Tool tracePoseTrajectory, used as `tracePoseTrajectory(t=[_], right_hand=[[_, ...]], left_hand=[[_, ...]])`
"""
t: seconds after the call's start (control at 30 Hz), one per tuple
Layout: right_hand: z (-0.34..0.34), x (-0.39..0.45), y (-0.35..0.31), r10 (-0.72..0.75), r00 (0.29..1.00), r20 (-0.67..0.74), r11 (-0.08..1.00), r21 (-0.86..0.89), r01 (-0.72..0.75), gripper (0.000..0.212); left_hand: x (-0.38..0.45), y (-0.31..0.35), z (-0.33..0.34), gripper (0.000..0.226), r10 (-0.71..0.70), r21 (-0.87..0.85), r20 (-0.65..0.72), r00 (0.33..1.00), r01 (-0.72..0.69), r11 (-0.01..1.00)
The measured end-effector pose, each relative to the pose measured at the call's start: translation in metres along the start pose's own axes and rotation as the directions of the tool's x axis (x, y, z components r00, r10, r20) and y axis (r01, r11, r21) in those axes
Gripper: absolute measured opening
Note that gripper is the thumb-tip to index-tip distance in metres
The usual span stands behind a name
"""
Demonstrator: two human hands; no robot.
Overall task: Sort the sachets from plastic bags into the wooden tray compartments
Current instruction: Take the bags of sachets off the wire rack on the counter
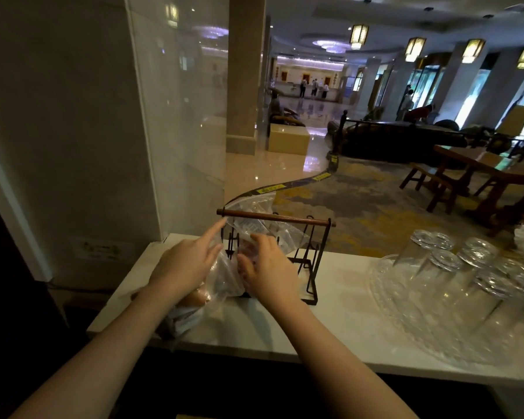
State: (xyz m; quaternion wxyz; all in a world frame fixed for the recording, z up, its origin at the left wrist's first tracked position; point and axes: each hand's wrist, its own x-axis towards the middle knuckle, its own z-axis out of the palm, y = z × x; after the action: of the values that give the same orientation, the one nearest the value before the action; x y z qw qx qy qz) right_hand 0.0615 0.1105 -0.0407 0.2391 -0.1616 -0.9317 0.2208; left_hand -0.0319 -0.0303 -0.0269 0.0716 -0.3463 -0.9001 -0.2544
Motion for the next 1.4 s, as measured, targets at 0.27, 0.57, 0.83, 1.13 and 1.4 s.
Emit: tracePoseTrajectory(t=[0.27, 0.57, 0.83, 1.13, 1.4], right_hand=[[0.007, 0.012, 0.003, -0.063, 0.998, -0.027, 0.946, -0.321, 0.051, 0.019], [-0.033, 0.000, 0.027, -0.030, 0.999, -0.030, 0.924, 0.380, 0.040, 0.022], [-0.116, -0.014, 0.005, 0.130, 0.991, -0.001, 0.241, 0.970, -0.031, 0.022], [-0.063, -0.047, -0.026, 0.292, 0.956, 0.041, 0.590, 0.778, -0.213, 0.025], [-0.022, -0.038, -0.050, 0.294, 0.911, -0.290, 0.864, 0.488, -0.124, 0.023]], left_hand=[[0.026, 0.019, 0.031, 0.031, 0.035, 0.129, -0.065, 0.997, -0.027, 0.991], [0.021, 0.025, 0.032, 0.026, 0.083, 0.182, -0.118, 0.989, -0.061, 0.981], [0.021, 0.023, 0.029, 0.036, 0.022, 0.107, -0.081, 0.997, -0.013, 0.994], [-0.030, 0.049, 0.008, 0.040, -0.302, -0.563, -0.223, 0.927, 0.130, 0.816], [-0.077, 0.083, -0.004, 0.044, -0.163, -0.708, -0.121, 0.979, 0.030, 0.706]])
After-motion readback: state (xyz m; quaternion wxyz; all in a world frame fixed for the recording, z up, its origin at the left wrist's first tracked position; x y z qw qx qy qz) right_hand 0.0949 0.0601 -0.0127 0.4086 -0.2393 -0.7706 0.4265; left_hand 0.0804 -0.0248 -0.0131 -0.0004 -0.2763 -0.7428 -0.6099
